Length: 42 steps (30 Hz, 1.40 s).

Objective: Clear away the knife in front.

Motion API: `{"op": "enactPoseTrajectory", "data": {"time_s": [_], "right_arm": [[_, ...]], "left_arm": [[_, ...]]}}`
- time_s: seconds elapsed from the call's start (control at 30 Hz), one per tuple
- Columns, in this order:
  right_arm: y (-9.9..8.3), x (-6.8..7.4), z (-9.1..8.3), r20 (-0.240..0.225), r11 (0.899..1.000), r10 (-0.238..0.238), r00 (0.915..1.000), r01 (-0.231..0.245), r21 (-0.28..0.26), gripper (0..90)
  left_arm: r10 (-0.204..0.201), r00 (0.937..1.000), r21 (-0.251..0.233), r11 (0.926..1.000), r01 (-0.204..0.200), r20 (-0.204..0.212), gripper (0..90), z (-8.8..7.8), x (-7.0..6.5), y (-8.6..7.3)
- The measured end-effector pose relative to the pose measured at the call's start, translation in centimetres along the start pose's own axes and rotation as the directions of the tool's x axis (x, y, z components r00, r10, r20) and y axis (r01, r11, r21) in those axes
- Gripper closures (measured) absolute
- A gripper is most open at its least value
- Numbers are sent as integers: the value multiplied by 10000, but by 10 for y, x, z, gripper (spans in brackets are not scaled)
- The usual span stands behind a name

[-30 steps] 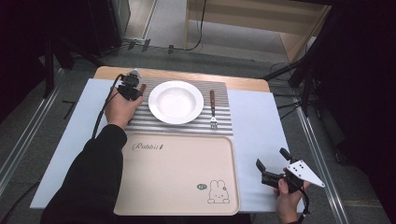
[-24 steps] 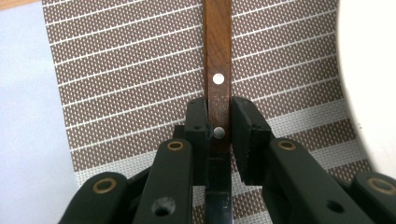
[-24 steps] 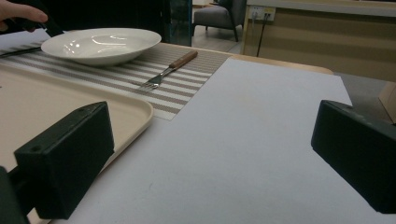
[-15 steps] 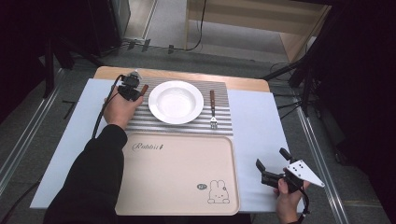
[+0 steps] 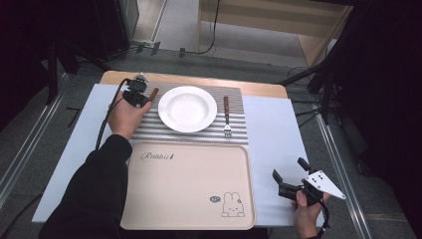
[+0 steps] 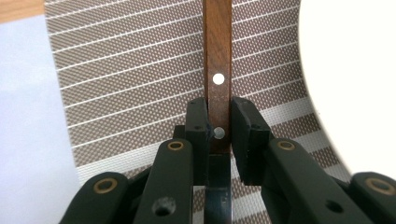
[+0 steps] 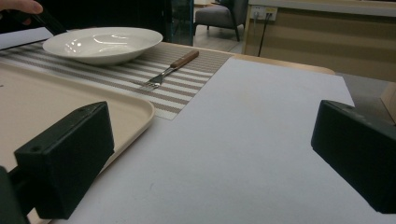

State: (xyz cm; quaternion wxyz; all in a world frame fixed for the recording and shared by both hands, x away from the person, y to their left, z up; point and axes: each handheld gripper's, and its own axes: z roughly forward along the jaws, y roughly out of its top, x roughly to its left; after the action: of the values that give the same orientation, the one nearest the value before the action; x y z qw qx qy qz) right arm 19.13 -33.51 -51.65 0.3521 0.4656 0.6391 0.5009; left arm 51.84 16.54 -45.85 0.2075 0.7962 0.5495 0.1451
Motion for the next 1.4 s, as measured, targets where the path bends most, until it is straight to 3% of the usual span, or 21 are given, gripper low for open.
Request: {"op": "enactPoseTrajectory", "data": {"time_s": [0.17,0.27,0.6,0.7,0.97,1.2,1.4], "right_arm": [[0,0,0,-19,10000,-7,10000,7,16,0],[0,1,1,-24,10000,-53,10000,53,28,0],[1,2,1,-5,9999,-145,9999,145,79,0],[1,2,2,16,9998,-161,9999,161,81,0],[1,2,2,6,9997,-202,9998,202,105,0],[1,2,2,3,9997,-209,9998,209,119,0],[1,2,2,6,9997,-203,9998,203,118,0]], "left_arm": [[10,10000,-109,9999,-9,48,767,-8,3,-3],[13,9994,-101,9999,-10,351,767,-15,3,-8],[121,9973,-252,9996,-102,731,766,-35,5,-22],[259,9956,-115,9996,-250,906,767,-40,2,-26],[454,9919,-381,9984,-411,1184,766,-48,-5,-38],[485,9836,-800,9962,-350,1736,766,-62,-12,-48],[762,9805,-722,9953,-640,1811,766,-67,-19,-55]]}}
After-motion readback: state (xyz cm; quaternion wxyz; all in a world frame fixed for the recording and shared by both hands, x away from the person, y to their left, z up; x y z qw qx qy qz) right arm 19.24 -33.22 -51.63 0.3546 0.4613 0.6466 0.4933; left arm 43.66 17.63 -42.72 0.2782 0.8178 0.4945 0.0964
